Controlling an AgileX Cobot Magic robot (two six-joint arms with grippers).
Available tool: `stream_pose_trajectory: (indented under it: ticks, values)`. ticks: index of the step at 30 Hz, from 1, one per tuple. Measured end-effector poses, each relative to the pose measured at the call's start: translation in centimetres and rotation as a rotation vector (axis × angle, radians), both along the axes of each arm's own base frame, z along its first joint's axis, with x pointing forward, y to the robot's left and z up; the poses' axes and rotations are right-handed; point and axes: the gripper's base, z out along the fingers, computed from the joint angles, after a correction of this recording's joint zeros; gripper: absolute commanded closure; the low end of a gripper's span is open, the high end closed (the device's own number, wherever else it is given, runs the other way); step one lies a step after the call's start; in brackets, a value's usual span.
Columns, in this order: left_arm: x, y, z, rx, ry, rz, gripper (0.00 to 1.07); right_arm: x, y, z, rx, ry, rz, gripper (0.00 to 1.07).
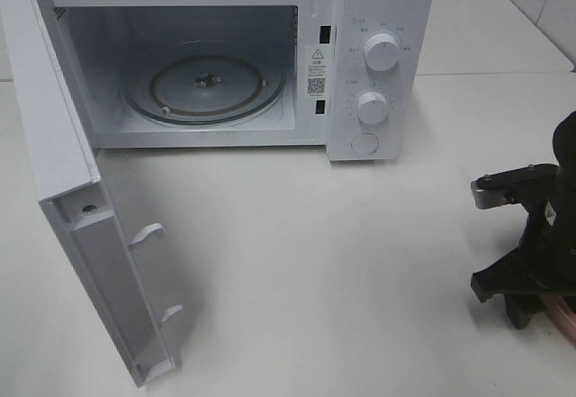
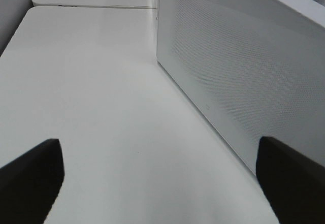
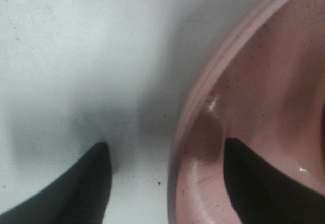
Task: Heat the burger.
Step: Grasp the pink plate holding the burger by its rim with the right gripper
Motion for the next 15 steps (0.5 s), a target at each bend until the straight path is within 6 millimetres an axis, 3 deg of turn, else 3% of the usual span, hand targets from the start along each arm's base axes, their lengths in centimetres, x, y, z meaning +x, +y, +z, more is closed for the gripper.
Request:
stream_pose_trajectory:
  ticks: [1, 2, 3, 5, 7, 15]
  values:
    - [0.00, 0.00, 0.00, 0.000, 0.000, 0.000, 0.09, 0.00, 0.00, 0.00, 0.000, -0.001, -0.003, 0.73]
    - [0.00, 0.00, 0.00, 0.000, 0.000, 0.000, 0.09, 0.00, 0.00, 0.00, 0.000, -0.001, -0.003, 0.73]
    - [0.00, 0.00, 0.00, 0.000, 0.000, 0.000, 0.09, -0.01, -0.01, -0.07, -0.002, 0.002, -0.009, 0.86]
    - [0.00, 0.00, 0.00, 0.000, 0.000, 0.000, 0.09, -0.01, -0.08, -0.05, -0.009, 0.003, -0.002, 0.92]
    - [0.00, 0.00, 0.00, 0.000, 0.000, 0.000, 0.09, -0.05, -0.24, -0.03, -0.019, 0.010, -0.001, 1.07]
    - [0.00, 0.01, 0.00, 0.001, 0.000, 0.001, 0.09, -0.13, -0.27, 0.05, -0.025, 0.016, 0.000, 1.07]
